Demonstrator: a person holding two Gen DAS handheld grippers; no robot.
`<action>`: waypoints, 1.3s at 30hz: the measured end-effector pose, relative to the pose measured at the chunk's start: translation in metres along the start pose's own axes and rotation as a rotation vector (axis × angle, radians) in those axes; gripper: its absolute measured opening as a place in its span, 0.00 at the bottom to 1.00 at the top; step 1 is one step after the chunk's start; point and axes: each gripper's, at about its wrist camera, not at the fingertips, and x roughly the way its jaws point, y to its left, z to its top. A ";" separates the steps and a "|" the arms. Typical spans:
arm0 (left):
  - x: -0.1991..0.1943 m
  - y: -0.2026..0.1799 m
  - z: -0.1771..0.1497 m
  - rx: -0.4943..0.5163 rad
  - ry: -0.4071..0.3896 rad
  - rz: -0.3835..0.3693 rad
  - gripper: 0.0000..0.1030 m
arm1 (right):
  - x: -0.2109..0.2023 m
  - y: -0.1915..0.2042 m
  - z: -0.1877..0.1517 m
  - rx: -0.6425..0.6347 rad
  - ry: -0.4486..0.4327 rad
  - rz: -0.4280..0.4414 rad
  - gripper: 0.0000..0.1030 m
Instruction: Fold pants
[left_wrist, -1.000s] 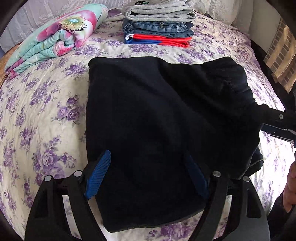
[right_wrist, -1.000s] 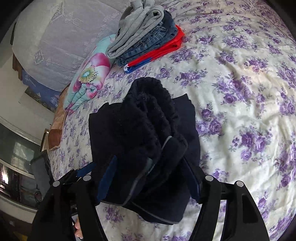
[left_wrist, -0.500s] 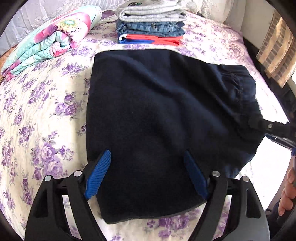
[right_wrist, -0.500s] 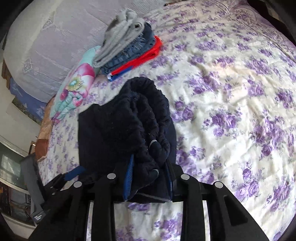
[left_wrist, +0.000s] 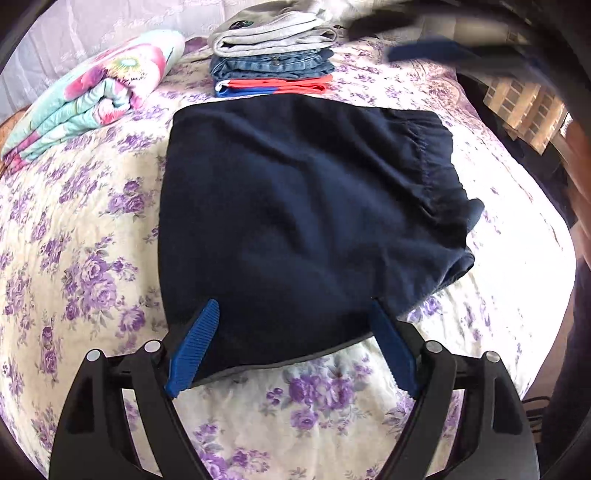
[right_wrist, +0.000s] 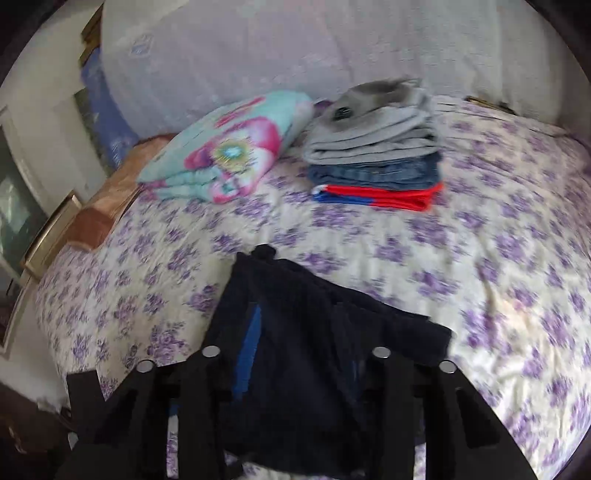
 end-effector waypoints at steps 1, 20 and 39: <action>0.003 -0.003 -0.001 0.012 0.001 0.018 0.78 | 0.025 0.011 0.014 -0.038 0.046 0.012 0.24; -0.036 0.040 0.004 -0.089 -0.051 0.012 0.80 | 0.020 -0.025 0.015 0.148 0.104 -0.071 0.82; 0.053 0.107 0.030 -0.533 0.259 -0.357 0.81 | -0.109 -0.102 -0.219 0.520 -0.080 -0.106 0.90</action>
